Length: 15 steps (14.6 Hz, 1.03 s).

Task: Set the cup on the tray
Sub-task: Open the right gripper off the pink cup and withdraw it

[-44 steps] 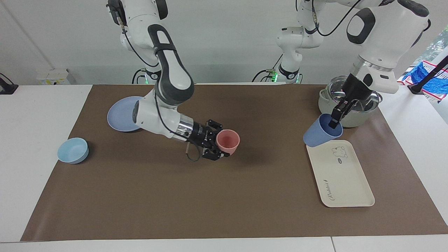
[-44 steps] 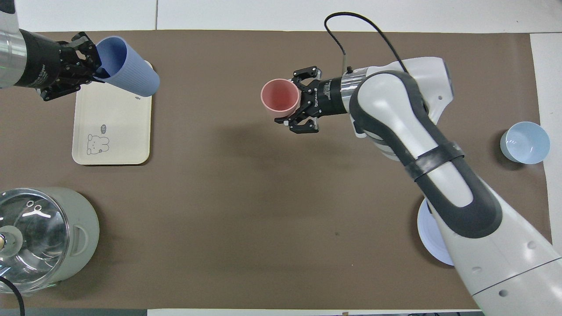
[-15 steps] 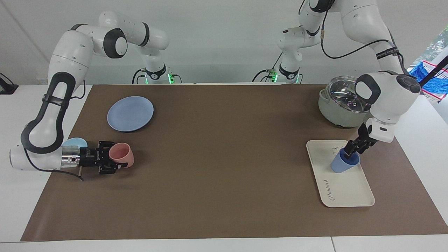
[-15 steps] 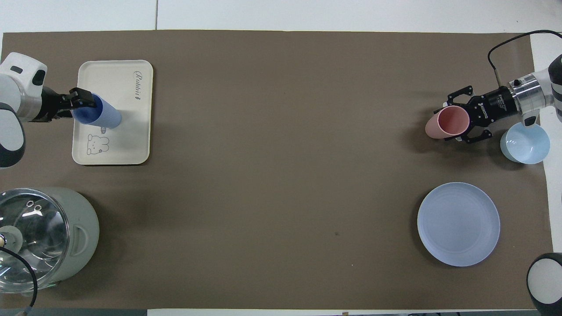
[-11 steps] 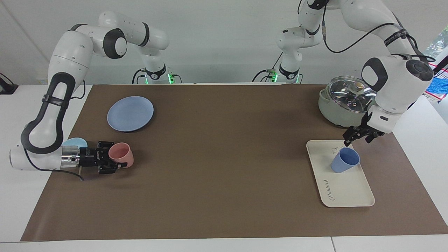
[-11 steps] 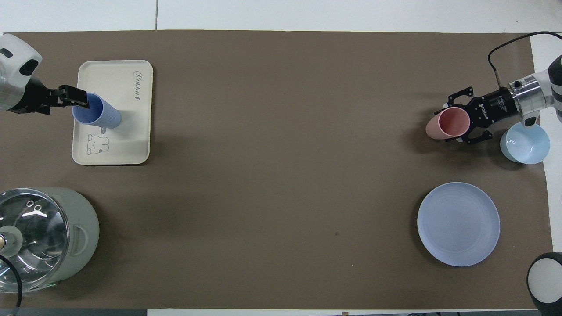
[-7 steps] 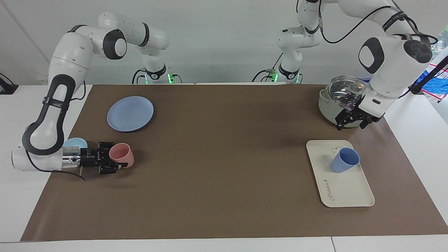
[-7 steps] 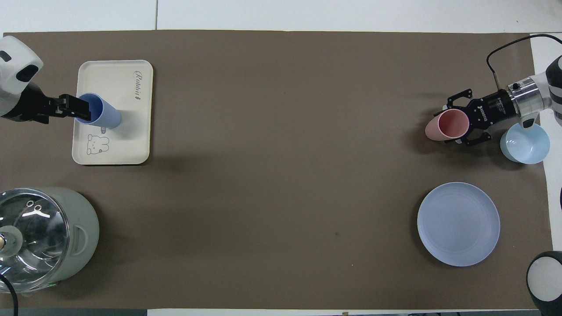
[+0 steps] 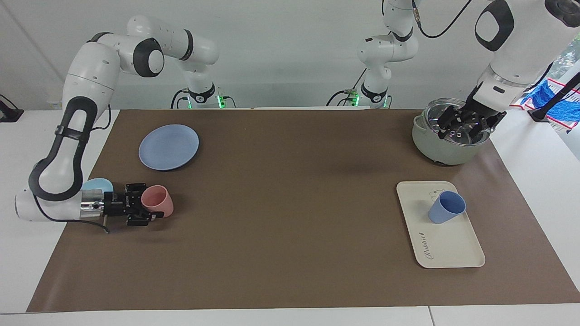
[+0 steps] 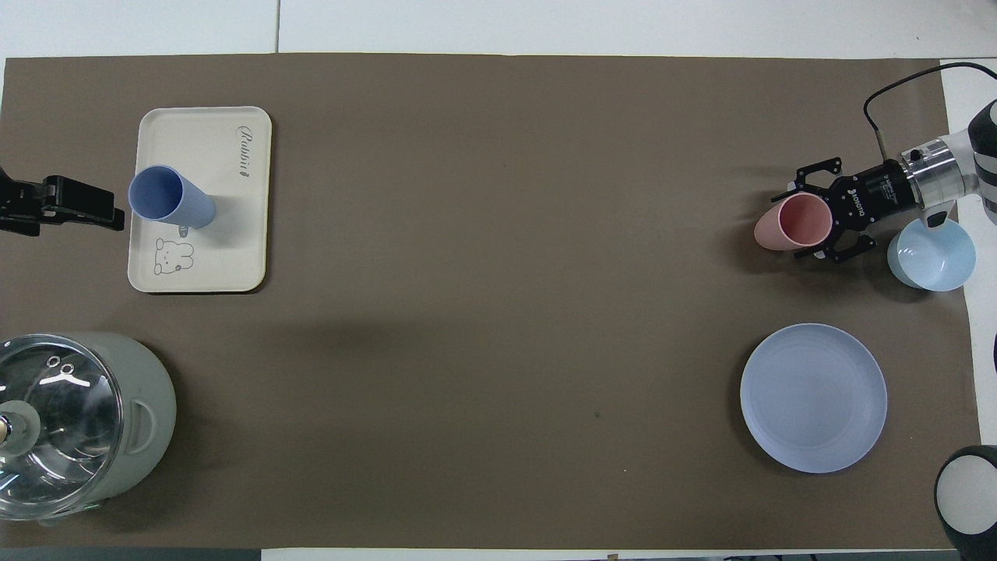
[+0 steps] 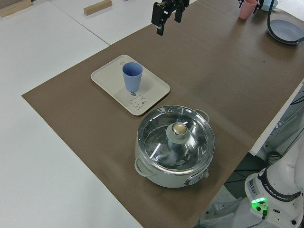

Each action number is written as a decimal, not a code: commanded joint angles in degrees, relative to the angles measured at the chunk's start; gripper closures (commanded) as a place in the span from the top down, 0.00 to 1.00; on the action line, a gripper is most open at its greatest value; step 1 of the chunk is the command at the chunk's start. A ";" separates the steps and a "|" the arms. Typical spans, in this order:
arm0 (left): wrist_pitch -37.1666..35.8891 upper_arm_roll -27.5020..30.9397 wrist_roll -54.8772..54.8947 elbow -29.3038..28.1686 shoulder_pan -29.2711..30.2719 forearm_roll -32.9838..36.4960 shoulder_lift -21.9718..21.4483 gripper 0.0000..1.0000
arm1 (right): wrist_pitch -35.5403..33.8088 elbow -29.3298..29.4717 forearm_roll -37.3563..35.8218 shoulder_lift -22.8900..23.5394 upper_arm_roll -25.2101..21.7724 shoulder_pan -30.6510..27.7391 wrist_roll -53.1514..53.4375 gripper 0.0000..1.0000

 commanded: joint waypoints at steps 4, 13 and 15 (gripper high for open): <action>-1.19 -0.27 2.15 0.24 -0.61 2.67 0.77 1.00 | 0.20 0.40 -2.29 0.54 1.09 -3.47 -5.76 1.00; 0.47 -0.27 2.16 -0.37 -0.62 2.68 0.42 1.00 | -2.35 4.43 -7.03 -3.66 1.26 -5.33 -7.88 1.00; 0.39 -0.18 1.98 0.59 -0.36 1.72 0.50 1.00 | -2.26 5.59 -12.81 -7.96 1.61 -2.18 -10.32 1.00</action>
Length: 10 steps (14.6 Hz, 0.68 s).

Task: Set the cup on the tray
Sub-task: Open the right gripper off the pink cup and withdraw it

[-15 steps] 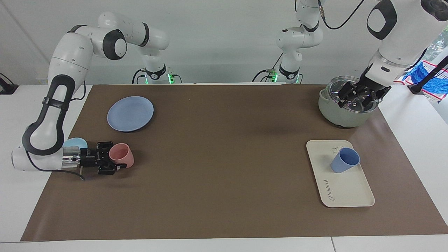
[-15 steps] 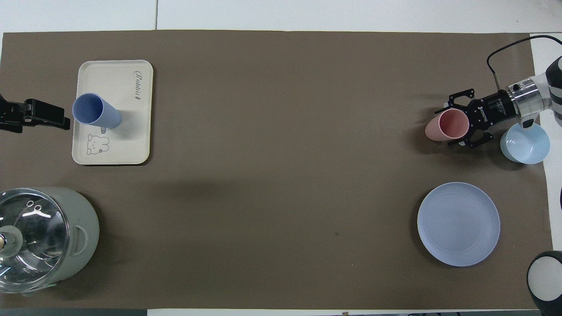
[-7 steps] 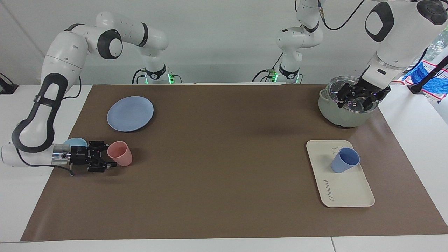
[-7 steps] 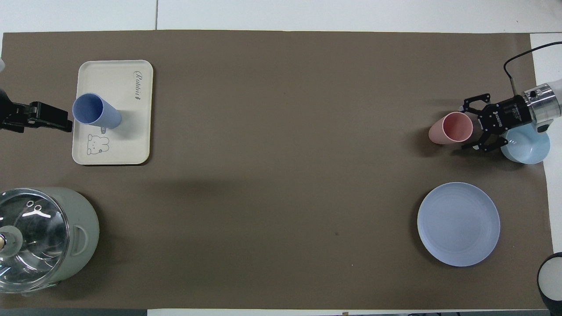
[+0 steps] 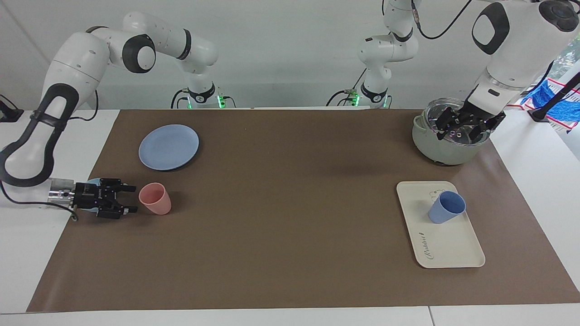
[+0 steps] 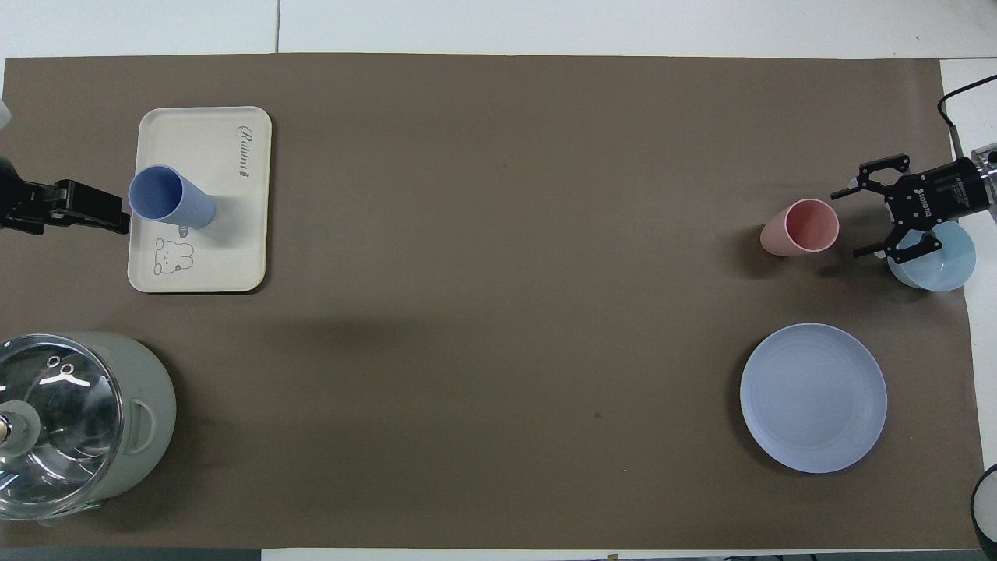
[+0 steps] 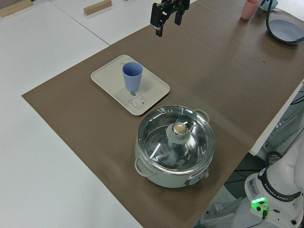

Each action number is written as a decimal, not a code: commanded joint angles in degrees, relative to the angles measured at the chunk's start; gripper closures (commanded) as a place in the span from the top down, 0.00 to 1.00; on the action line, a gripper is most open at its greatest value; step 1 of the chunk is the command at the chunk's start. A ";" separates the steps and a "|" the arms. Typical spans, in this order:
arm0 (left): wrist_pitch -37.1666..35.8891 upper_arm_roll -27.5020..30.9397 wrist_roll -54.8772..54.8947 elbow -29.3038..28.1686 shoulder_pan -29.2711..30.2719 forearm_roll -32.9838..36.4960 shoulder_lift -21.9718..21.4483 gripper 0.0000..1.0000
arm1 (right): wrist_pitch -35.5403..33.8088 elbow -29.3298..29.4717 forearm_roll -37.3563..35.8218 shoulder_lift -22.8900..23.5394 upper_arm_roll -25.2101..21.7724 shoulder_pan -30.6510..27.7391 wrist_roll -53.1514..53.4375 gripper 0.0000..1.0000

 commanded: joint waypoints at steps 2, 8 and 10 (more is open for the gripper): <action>0.20 0.10 -0.03 1.29 0.49 -1.37 -0.12 1.00 | -0.39 0.78 -9.66 -8.55 0.76 3.67 -11.40 1.00; 0.20 0.18 0.15 0.06 0.22 -1.29 -0.73 1.00 | 0.32 0.25 -26.28 -22.61 0.93 13.42 -20.41 1.00; 0.11 0.18 0.23 0.06 0.22 -1.29 -0.73 1.00 | -0.30 -2.11 -26.20 -26.65 1.02 14.39 -20.06 1.00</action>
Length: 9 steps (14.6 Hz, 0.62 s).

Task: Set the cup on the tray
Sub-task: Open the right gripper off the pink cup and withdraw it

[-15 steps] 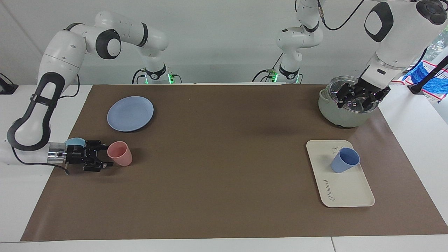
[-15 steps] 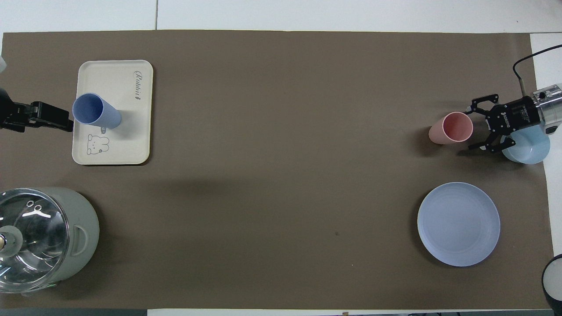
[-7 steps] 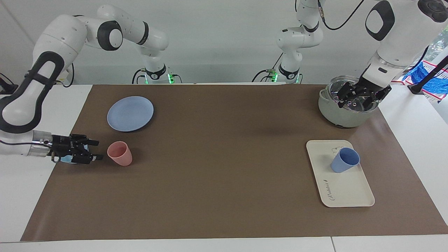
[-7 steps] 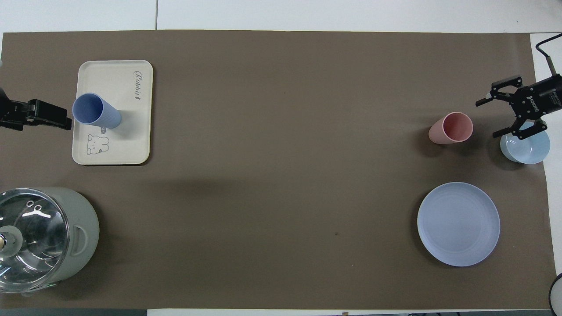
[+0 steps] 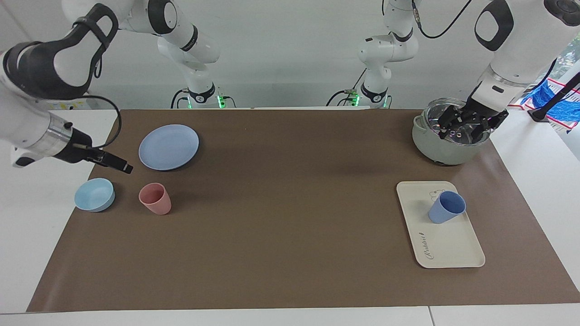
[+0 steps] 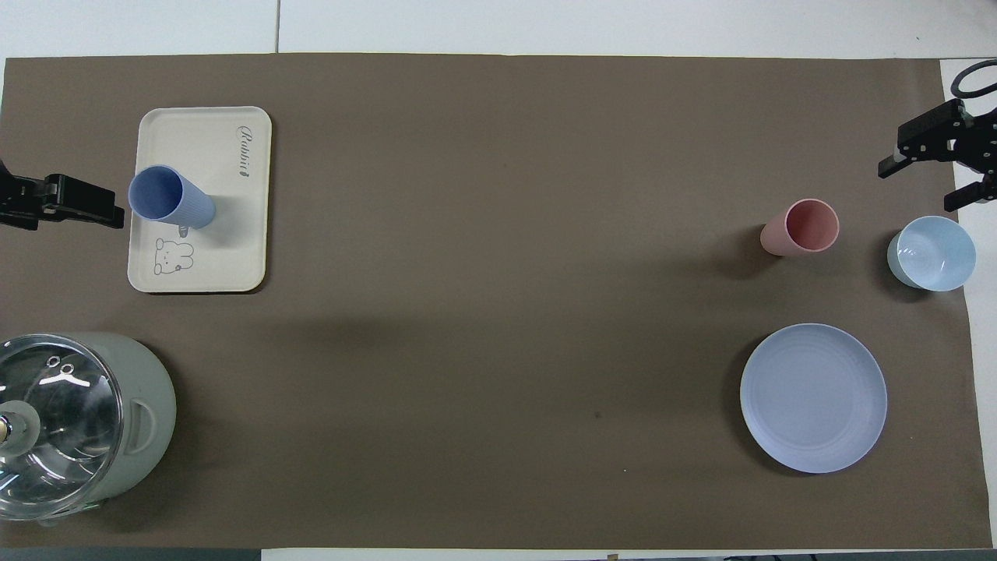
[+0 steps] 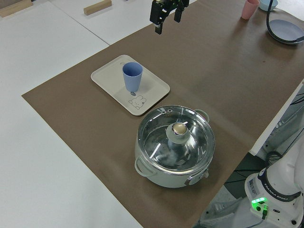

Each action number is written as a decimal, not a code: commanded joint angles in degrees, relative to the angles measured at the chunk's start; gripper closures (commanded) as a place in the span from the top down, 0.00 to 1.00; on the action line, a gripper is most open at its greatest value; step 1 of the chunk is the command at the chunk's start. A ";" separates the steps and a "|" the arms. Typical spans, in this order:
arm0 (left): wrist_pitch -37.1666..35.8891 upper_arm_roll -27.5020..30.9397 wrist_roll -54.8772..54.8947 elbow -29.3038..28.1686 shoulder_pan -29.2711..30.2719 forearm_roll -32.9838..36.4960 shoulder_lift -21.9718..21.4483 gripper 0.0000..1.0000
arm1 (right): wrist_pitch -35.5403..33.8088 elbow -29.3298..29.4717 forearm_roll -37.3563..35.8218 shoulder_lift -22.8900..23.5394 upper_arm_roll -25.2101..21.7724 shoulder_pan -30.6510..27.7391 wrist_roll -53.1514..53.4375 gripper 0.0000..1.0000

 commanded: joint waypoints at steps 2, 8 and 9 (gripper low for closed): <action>-0.13 0.15 0.28 -0.69 0.06 -0.62 -0.71 1.00 | 0.19 -4.90 -0.95 -8.49 0.30 0.95 -2.05 1.00; -0.22 0.15 0.28 -0.69 0.23 -0.62 -0.71 1.00 | 0.46 -13.17 -4.88 -19.32 0.13 5.33 -2.84 1.00; -0.22 0.15 0.28 -0.69 0.23 -0.62 -0.71 1.00 | 0.37 -13.87 -8.21 -20.36 0.21 6.04 -5.45 1.00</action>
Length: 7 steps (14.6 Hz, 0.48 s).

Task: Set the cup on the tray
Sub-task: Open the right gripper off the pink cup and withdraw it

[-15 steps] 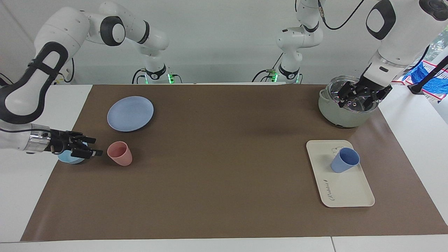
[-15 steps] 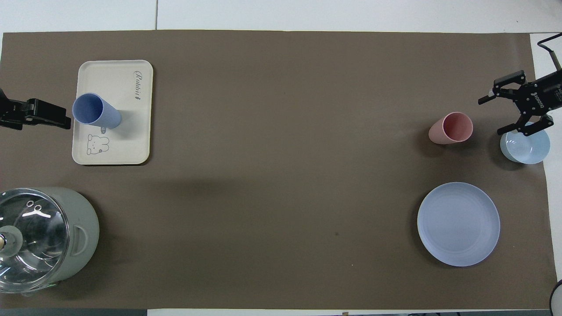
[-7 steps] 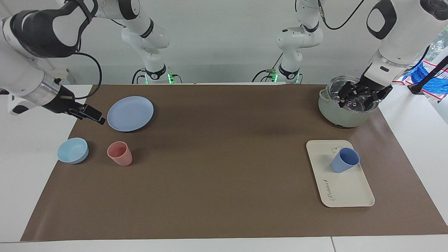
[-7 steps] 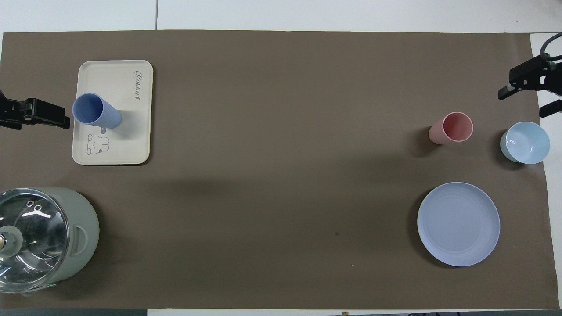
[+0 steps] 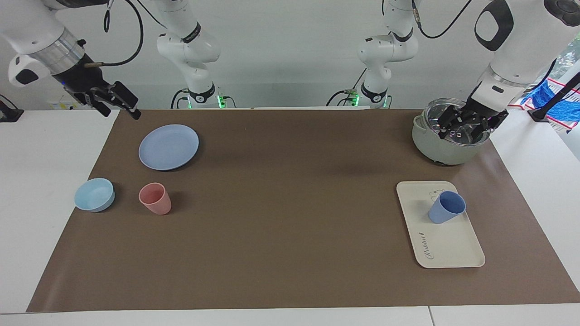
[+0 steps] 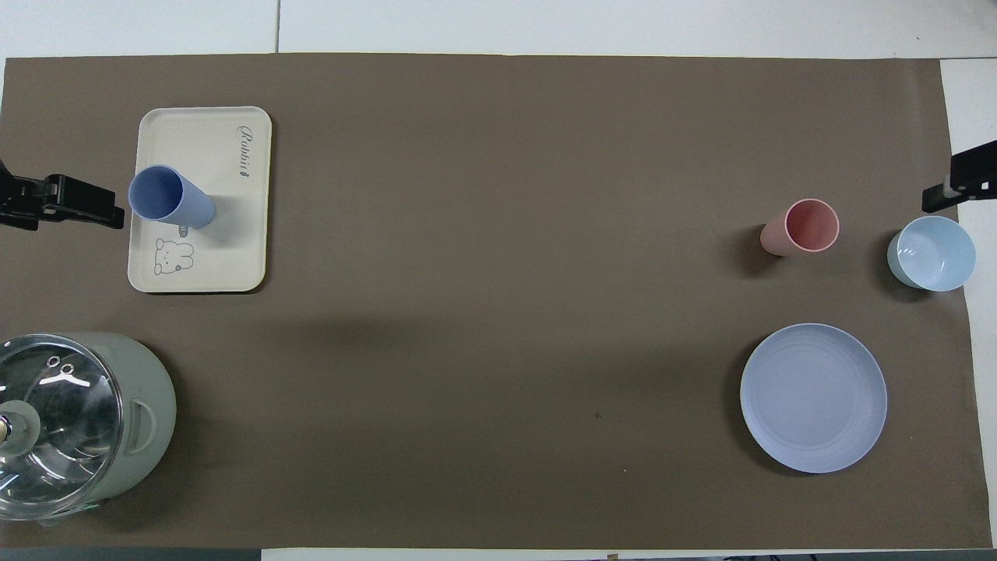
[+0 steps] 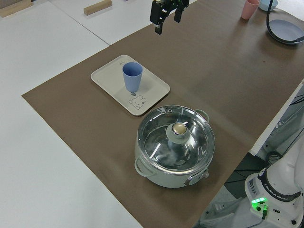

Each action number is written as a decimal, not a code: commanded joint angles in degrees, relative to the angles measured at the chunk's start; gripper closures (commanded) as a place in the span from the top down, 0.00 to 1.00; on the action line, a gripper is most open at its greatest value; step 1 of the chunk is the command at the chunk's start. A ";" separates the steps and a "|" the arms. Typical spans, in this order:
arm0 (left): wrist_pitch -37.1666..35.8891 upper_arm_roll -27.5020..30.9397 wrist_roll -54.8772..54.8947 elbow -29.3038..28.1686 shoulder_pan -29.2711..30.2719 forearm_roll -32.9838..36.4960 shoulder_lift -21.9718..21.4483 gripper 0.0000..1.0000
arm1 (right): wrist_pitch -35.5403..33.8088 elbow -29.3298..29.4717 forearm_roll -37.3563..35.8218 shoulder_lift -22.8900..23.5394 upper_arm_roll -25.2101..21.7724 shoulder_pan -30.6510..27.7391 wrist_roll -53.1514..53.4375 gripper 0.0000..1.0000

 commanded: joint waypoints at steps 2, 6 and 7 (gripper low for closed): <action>-0.17 0.15 0.28 -0.68 0.22 -0.62 -0.71 1.00 | 1.08 -6.28 -8.06 -4.12 -0.01 3.20 -10.14 1.00; -0.17 0.15 0.28 -0.68 0.22 -0.53 -0.71 1.00 | 2.48 -6.56 -8.25 -4.56 -1.15 4.17 -10.16 1.00; -0.17 0.15 0.28 -0.68 0.22 -0.53 -0.71 1.00 | 2.83 -6.21 -8.25 -4.82 -1.32 4.43 -10.16 1.00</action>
